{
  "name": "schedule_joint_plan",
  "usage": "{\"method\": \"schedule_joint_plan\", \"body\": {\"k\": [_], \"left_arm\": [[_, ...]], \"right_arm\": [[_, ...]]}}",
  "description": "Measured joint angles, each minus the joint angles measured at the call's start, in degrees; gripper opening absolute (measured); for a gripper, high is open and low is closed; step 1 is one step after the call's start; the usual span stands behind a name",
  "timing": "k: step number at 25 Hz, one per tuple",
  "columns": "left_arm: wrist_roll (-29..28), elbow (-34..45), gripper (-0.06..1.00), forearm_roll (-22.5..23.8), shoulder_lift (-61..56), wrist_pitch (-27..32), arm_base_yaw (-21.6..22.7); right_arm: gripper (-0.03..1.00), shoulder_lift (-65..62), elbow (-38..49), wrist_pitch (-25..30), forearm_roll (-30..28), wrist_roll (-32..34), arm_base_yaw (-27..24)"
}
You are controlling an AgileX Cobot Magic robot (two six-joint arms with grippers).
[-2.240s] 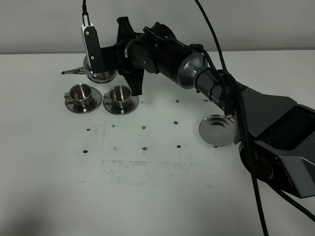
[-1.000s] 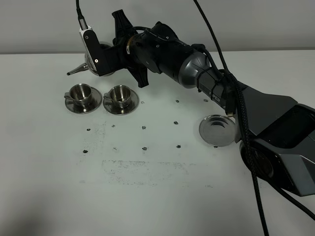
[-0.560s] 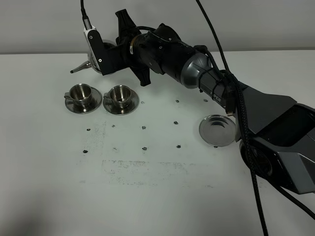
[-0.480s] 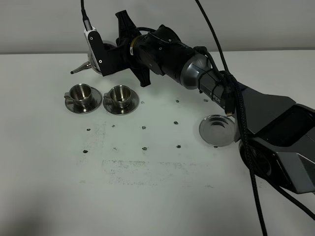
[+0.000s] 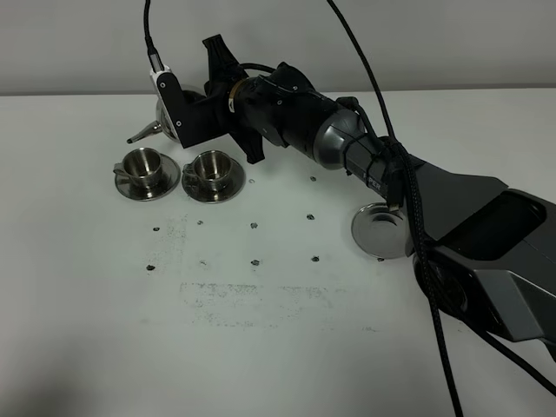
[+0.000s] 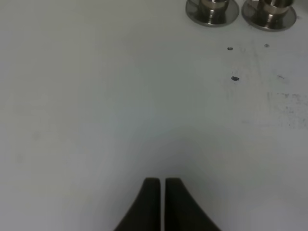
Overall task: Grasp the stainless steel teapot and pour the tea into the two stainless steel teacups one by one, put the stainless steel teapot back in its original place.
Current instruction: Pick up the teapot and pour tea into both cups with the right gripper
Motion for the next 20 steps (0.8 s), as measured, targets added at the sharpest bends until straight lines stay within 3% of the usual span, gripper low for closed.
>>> {"method": "schedule_joint_plan", "body": {"k": [20], "left_arm": [[0.0, 0.0, 0.06, 0.0, 0.0, 0.01, 0.0]], "right_arm": [[0.18, 0.58, 0.0, -2.6, -3.95, 0.0, 0.0]]}}
